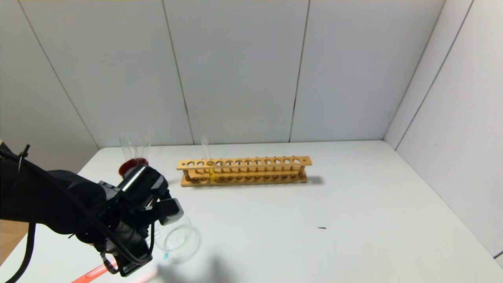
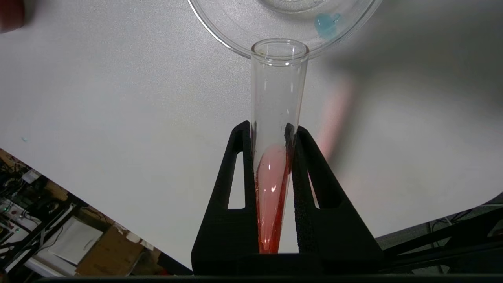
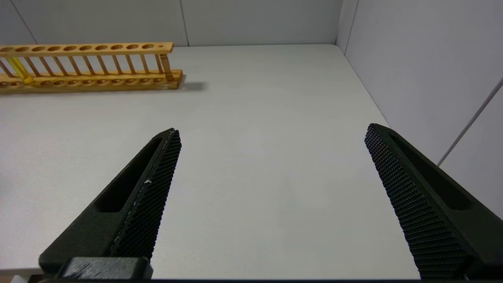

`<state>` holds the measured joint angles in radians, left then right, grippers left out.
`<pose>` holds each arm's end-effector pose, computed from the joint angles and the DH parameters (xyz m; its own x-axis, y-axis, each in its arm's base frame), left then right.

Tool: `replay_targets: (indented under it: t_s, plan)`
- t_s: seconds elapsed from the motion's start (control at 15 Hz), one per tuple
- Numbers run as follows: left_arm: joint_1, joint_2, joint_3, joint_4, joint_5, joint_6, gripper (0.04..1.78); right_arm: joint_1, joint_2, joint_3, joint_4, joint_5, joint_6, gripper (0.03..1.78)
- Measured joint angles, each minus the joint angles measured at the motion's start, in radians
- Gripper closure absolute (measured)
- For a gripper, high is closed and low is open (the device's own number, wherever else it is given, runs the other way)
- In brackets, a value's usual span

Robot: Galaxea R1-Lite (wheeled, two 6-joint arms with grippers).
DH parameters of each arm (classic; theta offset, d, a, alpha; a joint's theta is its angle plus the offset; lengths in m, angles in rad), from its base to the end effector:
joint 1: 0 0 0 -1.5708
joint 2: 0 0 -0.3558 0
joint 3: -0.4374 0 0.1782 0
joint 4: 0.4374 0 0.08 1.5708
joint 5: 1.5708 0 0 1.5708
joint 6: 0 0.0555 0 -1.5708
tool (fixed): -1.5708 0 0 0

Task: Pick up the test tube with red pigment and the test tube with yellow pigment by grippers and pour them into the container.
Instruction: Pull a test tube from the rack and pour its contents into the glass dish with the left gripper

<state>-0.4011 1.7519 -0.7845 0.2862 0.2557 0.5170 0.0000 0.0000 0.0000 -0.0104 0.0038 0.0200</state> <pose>0.2444 -0.0884 0.1329 0.3766 0.1150 -0.9192 0.6976 0.6177 0.3631 -0.0589 0.0002 0.0769 0.9999 0.0038 0.0104 -0.0040 0.9998 0.0200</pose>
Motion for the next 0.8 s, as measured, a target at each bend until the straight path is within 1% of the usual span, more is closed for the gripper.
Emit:
replay_targets:
  t_s: [0.2, 0.53, 0.8]
  plan:
    - [-0.002, 0.01, -0.047, 0.097, 0.014, 0.005, 1.51, 0.0, 0.0, 0.0, 0.0, 0.0, 0.0, 0.1]
    - [-0.02, 0.034, -0.087, 0.126, 0.022, 0.012, 1.51, 0.0, 0.0, 0.0, 0.0, 0.0, 0.0, 0.1]
    - [-0.024, 0.057, -0.128, 0.189, 0.026, 0.019, 1.51, 0.0, 0.0, 0.0, 0.0, 0.0, 0.0, 0.1]
